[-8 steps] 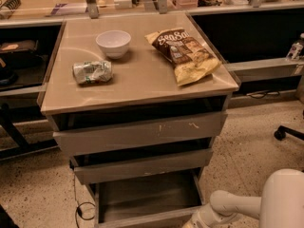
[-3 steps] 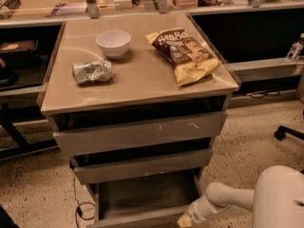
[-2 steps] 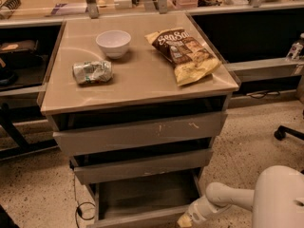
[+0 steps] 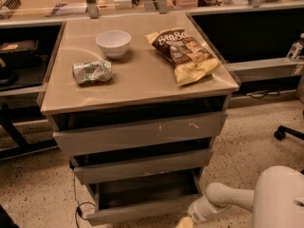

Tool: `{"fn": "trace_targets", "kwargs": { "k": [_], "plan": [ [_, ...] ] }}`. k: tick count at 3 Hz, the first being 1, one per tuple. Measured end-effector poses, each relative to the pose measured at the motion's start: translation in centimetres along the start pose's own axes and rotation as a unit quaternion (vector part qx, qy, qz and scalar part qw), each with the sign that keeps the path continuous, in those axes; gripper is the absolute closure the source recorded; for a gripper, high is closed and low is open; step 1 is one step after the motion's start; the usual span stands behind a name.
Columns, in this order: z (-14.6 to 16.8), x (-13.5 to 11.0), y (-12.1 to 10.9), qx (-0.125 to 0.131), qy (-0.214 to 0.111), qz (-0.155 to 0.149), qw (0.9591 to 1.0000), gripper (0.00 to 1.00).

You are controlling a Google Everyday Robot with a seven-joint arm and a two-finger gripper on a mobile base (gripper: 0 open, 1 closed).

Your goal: Close bottom drawer

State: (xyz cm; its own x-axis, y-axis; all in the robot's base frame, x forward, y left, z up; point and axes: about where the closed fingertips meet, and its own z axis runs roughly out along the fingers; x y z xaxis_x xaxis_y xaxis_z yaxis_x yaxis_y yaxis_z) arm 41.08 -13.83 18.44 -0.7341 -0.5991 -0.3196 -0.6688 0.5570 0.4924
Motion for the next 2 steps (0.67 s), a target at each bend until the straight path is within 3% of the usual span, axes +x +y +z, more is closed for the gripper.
{"fn": "trace_targets", "kwargs": {
  "k": [1, 2],
  "plan": [
    [0.0, 0.0, 0.0, 0.0, 0.0, 0.0, 1.0, 0.0],
    [0.0, 0.0, 0.0, 0.0, 0.0, 0.0, 1.0, 0.19]
  ]
}}
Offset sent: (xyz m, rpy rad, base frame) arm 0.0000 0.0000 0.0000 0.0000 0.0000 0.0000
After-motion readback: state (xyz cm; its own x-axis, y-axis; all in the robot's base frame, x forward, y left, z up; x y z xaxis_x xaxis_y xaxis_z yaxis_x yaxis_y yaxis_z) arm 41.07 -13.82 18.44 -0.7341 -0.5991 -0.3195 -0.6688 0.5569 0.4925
